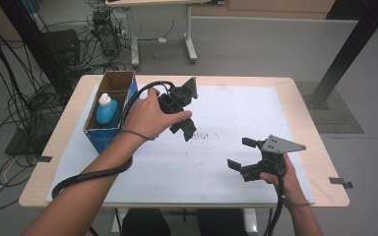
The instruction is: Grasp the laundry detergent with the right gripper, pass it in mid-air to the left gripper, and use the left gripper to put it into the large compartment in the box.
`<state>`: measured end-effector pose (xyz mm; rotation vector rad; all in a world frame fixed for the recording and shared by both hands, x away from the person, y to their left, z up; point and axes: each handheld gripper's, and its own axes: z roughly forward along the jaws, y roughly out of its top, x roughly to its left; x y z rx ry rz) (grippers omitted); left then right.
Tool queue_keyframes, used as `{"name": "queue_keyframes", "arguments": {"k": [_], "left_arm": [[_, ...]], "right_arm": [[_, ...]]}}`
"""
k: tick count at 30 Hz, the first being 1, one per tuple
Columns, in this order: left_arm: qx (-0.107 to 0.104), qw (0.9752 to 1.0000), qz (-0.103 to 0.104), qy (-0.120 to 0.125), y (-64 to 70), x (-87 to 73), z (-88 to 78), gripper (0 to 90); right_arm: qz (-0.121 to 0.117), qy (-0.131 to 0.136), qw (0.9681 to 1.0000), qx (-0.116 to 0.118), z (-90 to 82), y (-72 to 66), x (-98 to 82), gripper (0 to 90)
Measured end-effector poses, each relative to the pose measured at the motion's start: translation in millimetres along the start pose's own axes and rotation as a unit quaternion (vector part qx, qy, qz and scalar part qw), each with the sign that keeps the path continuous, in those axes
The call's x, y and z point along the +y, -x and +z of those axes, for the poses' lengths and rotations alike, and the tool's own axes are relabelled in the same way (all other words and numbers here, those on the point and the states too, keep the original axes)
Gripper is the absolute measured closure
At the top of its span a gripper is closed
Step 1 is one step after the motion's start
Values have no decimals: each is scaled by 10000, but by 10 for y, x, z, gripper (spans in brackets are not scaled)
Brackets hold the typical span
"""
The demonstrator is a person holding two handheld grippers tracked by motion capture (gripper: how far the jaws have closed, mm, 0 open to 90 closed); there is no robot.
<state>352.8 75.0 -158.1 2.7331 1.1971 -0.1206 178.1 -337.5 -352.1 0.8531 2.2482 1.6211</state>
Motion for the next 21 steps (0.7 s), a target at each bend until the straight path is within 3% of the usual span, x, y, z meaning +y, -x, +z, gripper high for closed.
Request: {"name": "queue_keyframes", "arguments": {"k": [12, 21], "left_arm": [[27, 9999, 160, -44, 207, -28, 416, 48], [-37, 9999, 154, -8, 232, -40, 478, 48]], "right_arm": [[16, -78, 10000, 3, 47, 36, 19, 53], [1, -124, 9999, 4, 62, 43, 29, 54]]}}
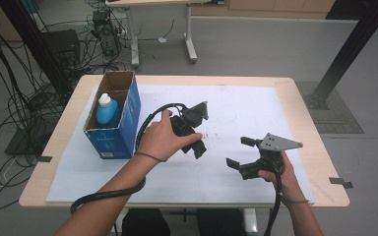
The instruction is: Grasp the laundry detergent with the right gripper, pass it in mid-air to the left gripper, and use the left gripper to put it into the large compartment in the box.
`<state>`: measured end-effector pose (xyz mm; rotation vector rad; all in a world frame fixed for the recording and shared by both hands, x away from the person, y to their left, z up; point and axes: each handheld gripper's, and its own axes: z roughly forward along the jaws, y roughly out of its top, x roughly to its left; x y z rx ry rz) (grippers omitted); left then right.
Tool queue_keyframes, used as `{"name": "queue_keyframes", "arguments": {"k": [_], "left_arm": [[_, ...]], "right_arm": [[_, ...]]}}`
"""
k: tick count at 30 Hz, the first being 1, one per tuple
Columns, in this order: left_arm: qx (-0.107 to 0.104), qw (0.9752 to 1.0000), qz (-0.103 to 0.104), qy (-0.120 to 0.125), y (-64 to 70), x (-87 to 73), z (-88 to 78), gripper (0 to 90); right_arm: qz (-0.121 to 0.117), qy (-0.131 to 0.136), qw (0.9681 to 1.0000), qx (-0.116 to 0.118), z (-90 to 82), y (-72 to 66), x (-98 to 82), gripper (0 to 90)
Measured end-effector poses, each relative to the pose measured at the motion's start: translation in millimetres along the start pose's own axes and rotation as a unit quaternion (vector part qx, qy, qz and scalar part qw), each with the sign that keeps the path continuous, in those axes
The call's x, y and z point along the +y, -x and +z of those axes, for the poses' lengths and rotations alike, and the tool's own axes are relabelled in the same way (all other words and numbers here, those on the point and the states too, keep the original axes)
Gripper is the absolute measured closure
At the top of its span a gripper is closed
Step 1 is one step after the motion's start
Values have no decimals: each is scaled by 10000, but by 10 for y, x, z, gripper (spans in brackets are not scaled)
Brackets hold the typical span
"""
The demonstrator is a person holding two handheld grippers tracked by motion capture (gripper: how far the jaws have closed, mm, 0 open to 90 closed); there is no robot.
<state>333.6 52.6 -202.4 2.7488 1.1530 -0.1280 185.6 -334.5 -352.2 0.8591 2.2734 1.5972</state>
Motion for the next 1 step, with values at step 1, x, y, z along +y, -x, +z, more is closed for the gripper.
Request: {"name": "queue_keyframes", "arguments": {"k": [1], "left_arm": [[0, 10000, -22, 28, -2, -9, 2, 48]], "right_arm": [[-3, -4, 10000, 8, -1, 3, 1, 54]]}}
